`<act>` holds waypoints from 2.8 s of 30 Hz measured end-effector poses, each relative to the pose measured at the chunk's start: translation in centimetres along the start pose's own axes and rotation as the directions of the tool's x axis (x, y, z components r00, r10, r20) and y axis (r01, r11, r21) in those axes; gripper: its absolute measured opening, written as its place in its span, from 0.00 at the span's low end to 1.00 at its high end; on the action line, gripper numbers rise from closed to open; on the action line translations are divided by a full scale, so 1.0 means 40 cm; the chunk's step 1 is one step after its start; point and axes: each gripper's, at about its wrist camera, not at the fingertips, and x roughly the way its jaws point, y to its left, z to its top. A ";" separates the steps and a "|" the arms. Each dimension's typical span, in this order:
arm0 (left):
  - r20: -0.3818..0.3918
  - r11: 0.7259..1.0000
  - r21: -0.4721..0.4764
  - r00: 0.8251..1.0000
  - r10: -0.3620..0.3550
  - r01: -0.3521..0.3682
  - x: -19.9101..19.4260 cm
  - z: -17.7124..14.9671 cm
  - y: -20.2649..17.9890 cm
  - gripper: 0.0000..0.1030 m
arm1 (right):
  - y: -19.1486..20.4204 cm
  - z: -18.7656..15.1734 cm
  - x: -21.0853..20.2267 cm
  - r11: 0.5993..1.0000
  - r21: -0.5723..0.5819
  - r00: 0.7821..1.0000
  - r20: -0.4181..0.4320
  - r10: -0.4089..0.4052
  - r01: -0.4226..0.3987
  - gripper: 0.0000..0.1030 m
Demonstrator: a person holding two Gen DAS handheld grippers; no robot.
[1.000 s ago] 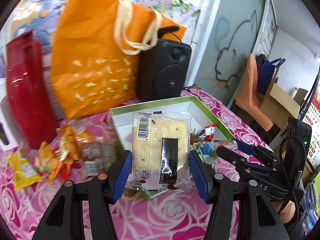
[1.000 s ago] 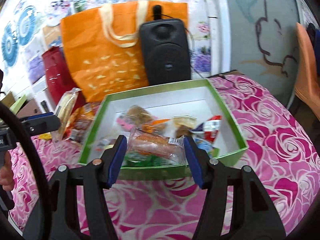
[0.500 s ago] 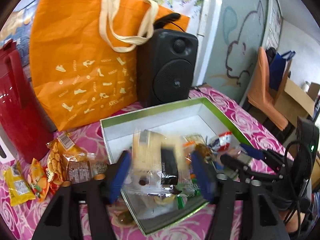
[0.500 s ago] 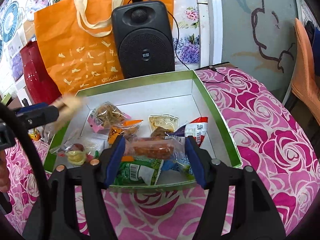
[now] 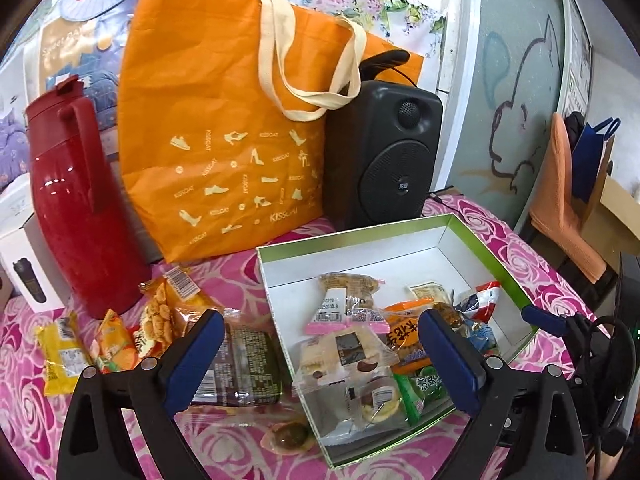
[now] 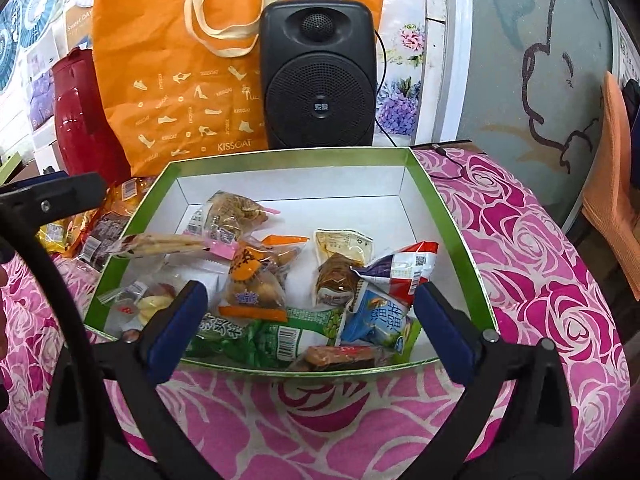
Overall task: Organize snacks
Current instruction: 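Move both tools back to the snack pile, then grasp the yellow chip bag with the left gripper while the right grasps the brown cake packet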
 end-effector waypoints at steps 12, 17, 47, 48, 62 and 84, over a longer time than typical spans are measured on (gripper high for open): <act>0.082 0.995 -0.064 0.993 0.080 -0.075 -0.172 -0.040 0.137 0.96 | 0.126 0.016 -0.071 0.993 -0.080 0.995 0.025 0.092 -0.090 1.00; 0.049 0.972 -0.135 0.978 0.202 -0.194 -0.208 -0.086 0.267 0.96 | 0.239 0.018 -0.075 0.973 -0.150 0.984 0.004 0.180 -0.178 1.00; -0.149 0.895 -0.346 0.958 0.245 -0.283 -0.069 -0.195 0.696 0.96 | 0.648 -0.030 0.204 0.840 -0.542 0.989 -0.141 -0.043 -0.041 0.79; -0.161 0.894 -0.345 0.956 0.246 -0.287 -0.049 -0.190 0.702 0.96 | 0.644 -0.026 0.210 0.843 -0.536 0.989 -0.142 -0.049 -0.035 0.76; -0.194 0.923 -0.366 0.980 0.046 -0.116 -0.062 -0.252 0.662 0.27 | 0.549 0.006 0.058 0.911 -0.308 0.959 -0.150 0.239 -0.275 0.28; -0.263 0.950 -0.260 0.959 0.100 -0.171 -0.222 -0.419 0.514 0.62 | 0.620 -0.116 0.024 0.879 -0.262 0.906 -0.258 0.334 -0.399 0.94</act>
